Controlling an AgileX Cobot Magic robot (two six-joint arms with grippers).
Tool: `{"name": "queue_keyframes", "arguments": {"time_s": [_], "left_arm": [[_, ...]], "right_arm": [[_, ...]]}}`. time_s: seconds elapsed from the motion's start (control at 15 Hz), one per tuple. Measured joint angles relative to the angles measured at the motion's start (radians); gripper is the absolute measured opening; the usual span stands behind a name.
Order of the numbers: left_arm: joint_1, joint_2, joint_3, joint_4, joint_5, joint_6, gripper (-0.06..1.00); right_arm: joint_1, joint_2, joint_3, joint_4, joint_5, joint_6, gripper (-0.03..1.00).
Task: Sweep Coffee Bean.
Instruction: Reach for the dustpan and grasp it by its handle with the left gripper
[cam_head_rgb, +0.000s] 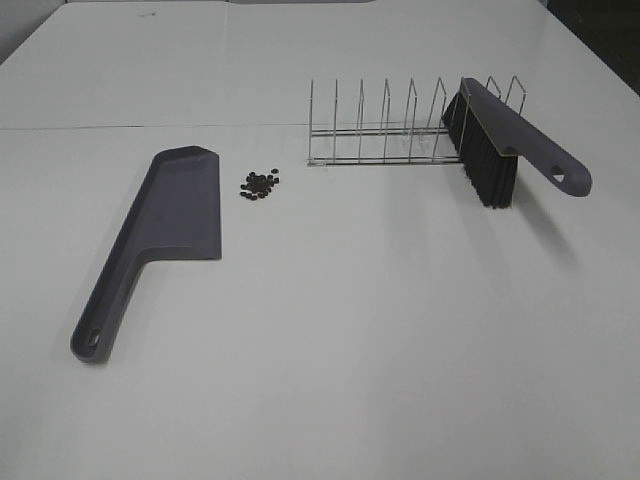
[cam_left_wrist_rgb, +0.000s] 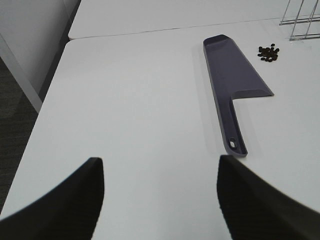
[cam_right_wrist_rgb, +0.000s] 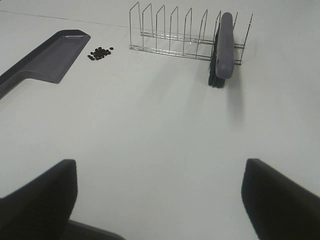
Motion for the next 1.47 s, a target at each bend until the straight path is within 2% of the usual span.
{"name": "queue_keyframes", "arguments": {"time_s": [1.47], "left_arm": [[0.0, 0.0, 0.0, 0.0, 0.0, 0.0, 0.6]], "right_arm": [[0.0, 0.0, 0.0, 0.0, 0.0, 0.0, 0.76]]}}
